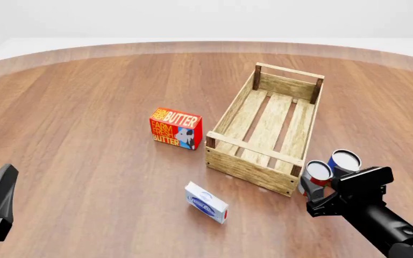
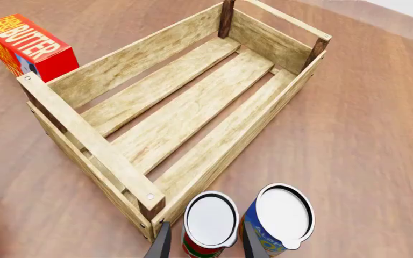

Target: Pick up the tomato sauce, and put it in the wooden tray.

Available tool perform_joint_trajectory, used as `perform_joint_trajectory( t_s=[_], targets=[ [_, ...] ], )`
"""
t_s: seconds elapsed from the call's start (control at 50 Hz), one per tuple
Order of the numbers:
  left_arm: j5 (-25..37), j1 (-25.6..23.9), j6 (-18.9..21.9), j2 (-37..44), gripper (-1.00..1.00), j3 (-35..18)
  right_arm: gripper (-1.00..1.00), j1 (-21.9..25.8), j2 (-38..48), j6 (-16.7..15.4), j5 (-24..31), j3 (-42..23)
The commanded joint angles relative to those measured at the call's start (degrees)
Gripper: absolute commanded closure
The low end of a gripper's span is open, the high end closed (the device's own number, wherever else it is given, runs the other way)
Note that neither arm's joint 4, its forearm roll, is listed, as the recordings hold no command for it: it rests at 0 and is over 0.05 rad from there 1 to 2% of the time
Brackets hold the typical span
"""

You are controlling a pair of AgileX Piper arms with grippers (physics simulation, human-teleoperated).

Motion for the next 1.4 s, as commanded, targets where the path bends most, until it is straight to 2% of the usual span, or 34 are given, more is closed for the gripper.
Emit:
perform_joint_trajectory(
  t_s=[0.02,0.52,0.72,0.74,1.14,1.4],
  targets=[
    [0.0,0.0,0.0,0.0,-1.00,0.0,-1.00,0.1,3.2,0.4,-1.4,-0.6],
    [0.0,0.0,0.0,0.0,-1.00,0.0,-1.00,0.8,8.0,0.4,-2.2,-2.0],
    [0.0,0.0,0.0,0.0,-1.00,0.0,-1.00,1.1,7.1,0.5,-1.6,-1.9],
    [0.0,0.0,0.0,0.0,-1.00,0.0,1.00,1.3,6.8,0.7,-1.4,-1.8],
    [0.0,0.0,0.0,0.0,-1.00,0.0,1.00,1.4,1.1,0.9,1.3,-0.7],
    [0.0,0.0,0.0,0.0,-1.00,0.0,1.00,1.1,-6.7,0.8,5.9,0.5]
  ],
)
